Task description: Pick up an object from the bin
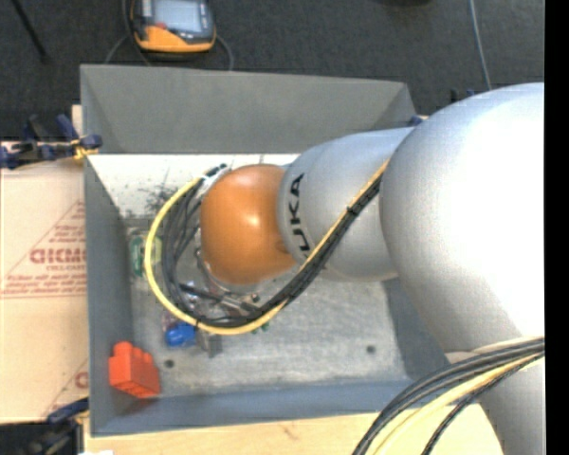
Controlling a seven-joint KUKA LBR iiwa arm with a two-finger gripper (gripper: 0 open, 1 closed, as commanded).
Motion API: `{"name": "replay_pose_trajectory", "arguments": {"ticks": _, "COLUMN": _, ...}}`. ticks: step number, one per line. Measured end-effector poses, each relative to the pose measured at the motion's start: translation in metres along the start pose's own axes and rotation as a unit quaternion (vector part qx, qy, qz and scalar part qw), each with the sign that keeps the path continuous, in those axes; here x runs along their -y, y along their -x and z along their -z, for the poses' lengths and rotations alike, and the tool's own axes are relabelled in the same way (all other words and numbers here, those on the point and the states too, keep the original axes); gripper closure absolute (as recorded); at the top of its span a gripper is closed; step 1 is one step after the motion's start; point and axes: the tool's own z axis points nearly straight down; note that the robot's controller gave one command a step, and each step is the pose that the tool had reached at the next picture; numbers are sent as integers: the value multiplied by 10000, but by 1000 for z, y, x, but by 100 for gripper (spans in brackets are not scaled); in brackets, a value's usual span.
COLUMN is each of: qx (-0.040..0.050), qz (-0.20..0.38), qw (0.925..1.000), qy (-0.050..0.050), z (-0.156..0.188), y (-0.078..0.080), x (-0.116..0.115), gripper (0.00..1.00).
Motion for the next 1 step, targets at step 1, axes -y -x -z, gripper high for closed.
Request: {"name": "replay_pose_trajectory", "arguments": {"ticks": 1, "qx": 43, "qz": 403, "qw": 9992, "qy": -8, "z": 149, "y": 10, "x": -2, "gripper": 100}}
